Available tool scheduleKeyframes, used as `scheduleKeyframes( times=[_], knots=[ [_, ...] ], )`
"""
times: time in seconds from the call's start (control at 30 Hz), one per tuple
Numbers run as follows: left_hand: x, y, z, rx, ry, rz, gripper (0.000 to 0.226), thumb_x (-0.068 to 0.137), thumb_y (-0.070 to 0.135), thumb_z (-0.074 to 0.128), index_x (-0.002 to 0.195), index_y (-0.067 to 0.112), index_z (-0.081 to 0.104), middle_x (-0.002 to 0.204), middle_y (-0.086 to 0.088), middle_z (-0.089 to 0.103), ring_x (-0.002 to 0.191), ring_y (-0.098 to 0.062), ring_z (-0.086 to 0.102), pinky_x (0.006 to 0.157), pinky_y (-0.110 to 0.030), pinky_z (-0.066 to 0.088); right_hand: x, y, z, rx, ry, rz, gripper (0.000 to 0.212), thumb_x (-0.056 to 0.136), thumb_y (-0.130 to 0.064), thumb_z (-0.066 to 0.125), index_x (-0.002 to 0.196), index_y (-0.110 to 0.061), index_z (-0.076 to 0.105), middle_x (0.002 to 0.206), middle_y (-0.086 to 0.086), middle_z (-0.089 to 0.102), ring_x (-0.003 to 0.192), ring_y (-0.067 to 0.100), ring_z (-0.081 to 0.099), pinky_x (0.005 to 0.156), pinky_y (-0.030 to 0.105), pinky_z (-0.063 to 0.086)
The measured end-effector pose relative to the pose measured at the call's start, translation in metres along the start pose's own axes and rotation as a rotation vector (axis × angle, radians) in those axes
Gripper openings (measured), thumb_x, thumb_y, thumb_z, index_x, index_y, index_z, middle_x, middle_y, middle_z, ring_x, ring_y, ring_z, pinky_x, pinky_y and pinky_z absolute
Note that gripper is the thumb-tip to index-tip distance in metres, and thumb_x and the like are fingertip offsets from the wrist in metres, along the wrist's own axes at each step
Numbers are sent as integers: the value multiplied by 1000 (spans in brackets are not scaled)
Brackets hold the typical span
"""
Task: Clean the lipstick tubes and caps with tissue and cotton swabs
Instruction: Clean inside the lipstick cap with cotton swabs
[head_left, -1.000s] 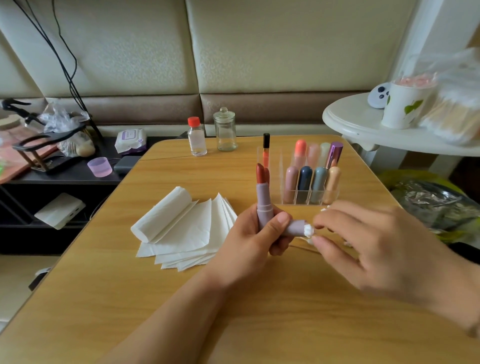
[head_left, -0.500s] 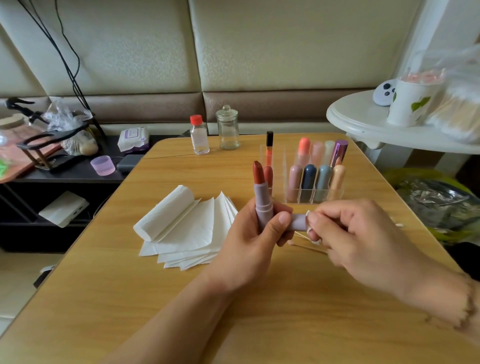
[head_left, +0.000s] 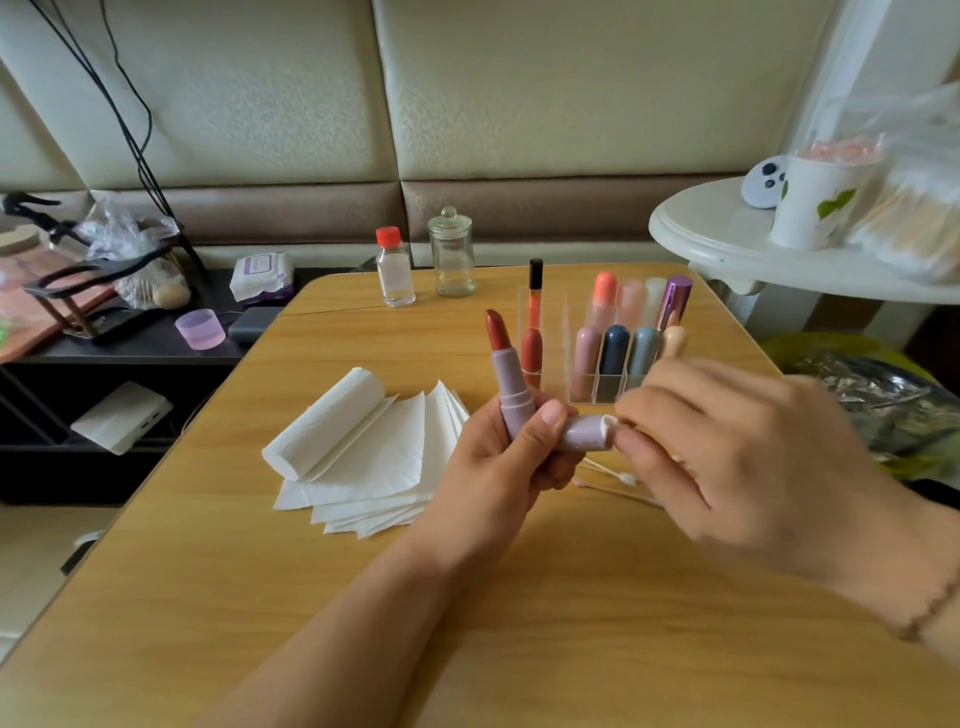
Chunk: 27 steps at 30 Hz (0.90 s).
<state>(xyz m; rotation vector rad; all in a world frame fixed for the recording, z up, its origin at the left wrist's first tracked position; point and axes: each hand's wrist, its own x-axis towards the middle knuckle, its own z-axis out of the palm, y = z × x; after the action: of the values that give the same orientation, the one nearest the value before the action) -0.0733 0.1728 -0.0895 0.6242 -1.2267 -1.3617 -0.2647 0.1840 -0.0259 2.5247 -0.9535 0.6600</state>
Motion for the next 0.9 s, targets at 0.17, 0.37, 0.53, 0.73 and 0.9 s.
scheduleKeyframes(
  times=[0.17, 0.37, 0.53, 0.73, 0.9],
  knots=[
    [-2, 1, -2, 120, -65, 24, 18, 90, 32, 56, 86, 15, 59, 71, -9, 47, 62, -14, 42, 60, -26, 38, 4, -6, 8, 140, -52, 74, 29, 93, -24, 47, 67, -18, 57, 59, -11, 46, 47, 12, 41, 45, 25, 27],
    [-6, 1, -4, 537, -74, 199, 16, 95, 22, 57, 103, 8, 57, 81, 7, 57, 75, -5, 53, 73, -20, 43, 9, -29, 12, 1257, -228, 1113, 38, 88, -14, 49, 50, -15, 43, 47, -2, 22, 38, 14, 18, 42, 25, 15],
    [-6, 7, -4, 644, -95, 283, 11, 96, 12, 56, 106, 14, 55, 86, 15, 55, 81, 1, 56, 76, -13, 43, 11, -27, -1, 1829, -322, 1414, 22, 71, -21, 51, 50, -19, 45, 49, -8, 14, 29, 8, 12, 35, 18, 13],
    [-5, 8, 0, 433, -73, 172, 21, 92, 29, 54, 98, 9, 55, 75, 9, 57, 69, -10, 54, 68, -24, 44, -6, -23, -12, 1758, -141, 1352, 26, 70, -27, 56, 52, -19, 40, 52, -4, 14, 32, 10, 14, 33, 24, 19],
    [1, 8, -7, 237, -1, 106, 20, 96, 21, 52, 95, 1, 54, 73, -6, 54, 68, -17, 49, 68, -24, 42, -19, -22, -19, 1711, -113, 1271, 31, 77, -31, 58, 53, -16, 47, 56, 0, 17, 38, 13, 17, 36, 25, 20]
  ],
)
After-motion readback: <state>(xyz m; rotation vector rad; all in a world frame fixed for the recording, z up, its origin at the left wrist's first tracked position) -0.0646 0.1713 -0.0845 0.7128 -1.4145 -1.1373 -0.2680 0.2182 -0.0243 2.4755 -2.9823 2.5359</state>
